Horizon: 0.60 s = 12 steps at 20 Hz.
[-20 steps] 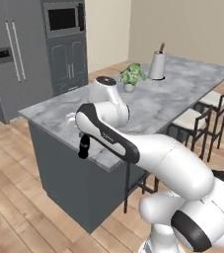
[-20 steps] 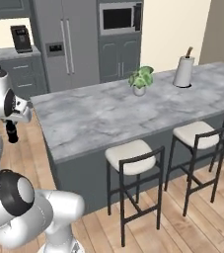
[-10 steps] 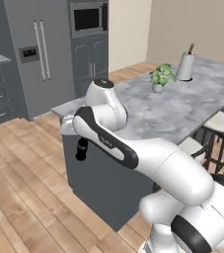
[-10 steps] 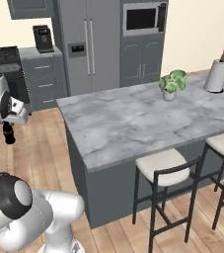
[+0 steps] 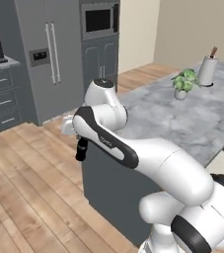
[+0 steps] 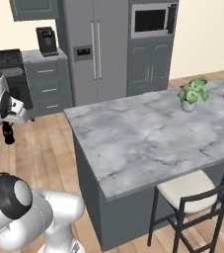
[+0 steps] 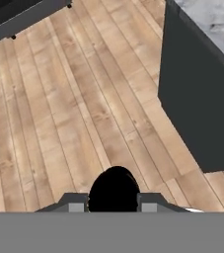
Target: Place the large bottle from the dining counter next to the other large bottle outside the sink, and place the small bottle from the dining counter next to the other small bottle inside the sink.
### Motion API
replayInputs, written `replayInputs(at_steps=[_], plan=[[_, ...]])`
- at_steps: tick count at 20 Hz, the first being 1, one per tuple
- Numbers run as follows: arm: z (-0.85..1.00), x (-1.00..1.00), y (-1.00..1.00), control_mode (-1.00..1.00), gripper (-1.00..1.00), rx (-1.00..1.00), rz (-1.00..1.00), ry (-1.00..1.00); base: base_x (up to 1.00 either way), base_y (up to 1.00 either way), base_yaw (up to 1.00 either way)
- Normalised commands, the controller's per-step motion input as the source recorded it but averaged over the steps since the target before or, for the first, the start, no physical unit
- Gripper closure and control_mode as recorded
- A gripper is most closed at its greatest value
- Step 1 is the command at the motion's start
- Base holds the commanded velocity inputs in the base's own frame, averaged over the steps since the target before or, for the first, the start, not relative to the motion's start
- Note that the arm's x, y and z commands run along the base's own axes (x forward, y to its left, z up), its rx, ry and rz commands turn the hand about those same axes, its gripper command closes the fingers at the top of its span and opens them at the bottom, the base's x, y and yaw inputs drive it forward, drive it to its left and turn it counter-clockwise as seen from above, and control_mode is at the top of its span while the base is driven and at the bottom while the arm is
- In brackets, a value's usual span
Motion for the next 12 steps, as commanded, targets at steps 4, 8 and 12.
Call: replayInputs(at_steps=[4, 8, 12], plan=[[0.0, 0.0, 0.0, 1.0, 1.0, 0.0, 0.0, 0.0, 0.48, 0.64, -0.02], [0.0, 0.0, 0.0, 1.0, 1.0, 0.0, 0.0, 0.0, 0.46, 0.57, 0.07], [0.0, 0.0, 0.0, 1.0, 1.0, 0.0, 0.0, 0.0, 0.34, 0.58, 0.23]])
